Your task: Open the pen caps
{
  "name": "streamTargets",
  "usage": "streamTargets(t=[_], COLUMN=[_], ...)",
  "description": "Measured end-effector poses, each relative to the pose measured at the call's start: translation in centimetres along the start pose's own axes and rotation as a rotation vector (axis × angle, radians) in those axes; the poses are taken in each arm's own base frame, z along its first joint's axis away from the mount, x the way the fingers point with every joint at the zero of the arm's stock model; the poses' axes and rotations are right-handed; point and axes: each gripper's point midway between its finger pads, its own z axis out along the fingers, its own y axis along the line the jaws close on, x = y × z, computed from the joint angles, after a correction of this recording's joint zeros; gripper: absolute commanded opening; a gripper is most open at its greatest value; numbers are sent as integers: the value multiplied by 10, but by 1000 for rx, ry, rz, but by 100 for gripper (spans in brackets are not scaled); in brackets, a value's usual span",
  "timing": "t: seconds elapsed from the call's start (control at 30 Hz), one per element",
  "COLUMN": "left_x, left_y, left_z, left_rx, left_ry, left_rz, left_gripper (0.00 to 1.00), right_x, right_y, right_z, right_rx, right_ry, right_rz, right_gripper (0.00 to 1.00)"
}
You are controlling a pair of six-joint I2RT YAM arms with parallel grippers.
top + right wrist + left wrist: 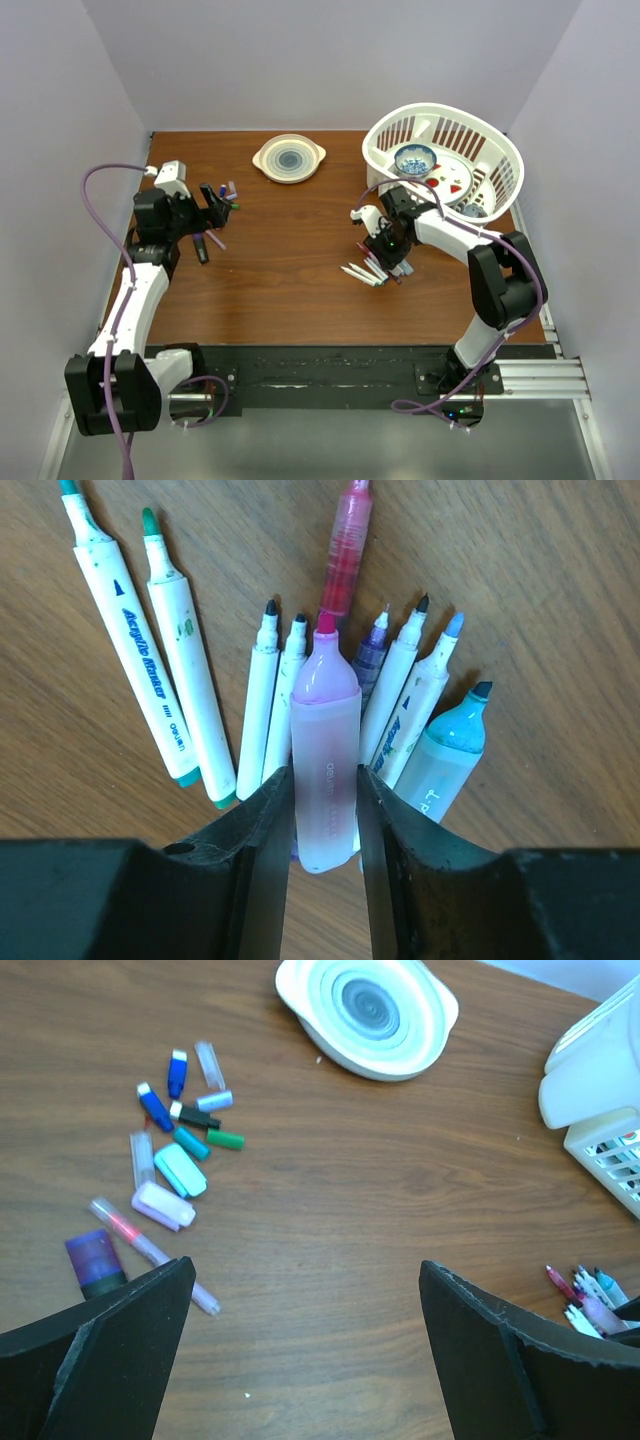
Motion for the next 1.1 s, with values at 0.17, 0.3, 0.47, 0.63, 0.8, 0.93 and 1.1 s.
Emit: streamTargets(t=[0.17,0.3,0.47,0.63,0.8,0.93,1.1], left_x=[27,53,70,97,103,98,100], left_y=[12,26,45,69,91,101,114], left_z=[18,26,32,49,71,78,80], left_rx=[-27,-86,-197,-335,-477,-548,-628], left_ry=[98,190,242,368,461,465,491], left_rz=[-72,-138,-213,-307,-368,-375,-369], left_gripper=[100,95,63,37,37,41,43], right_x=[-5,-21,-37,-43,-45,-45,-45], right_y=[5,9,16,25,33,37,38], right_z=[-9,-33,-60,-65,-66,-68,-71], right_rx=[-23,-29,-48,-92,-137,-156,-159], right_ry=[-34,-129,-244,-283,-299,-304,-311], right_rz=[-17,-43,-82,-106,-118,-121,-126], right_gripper=[57,61,64,64,64,65,65])
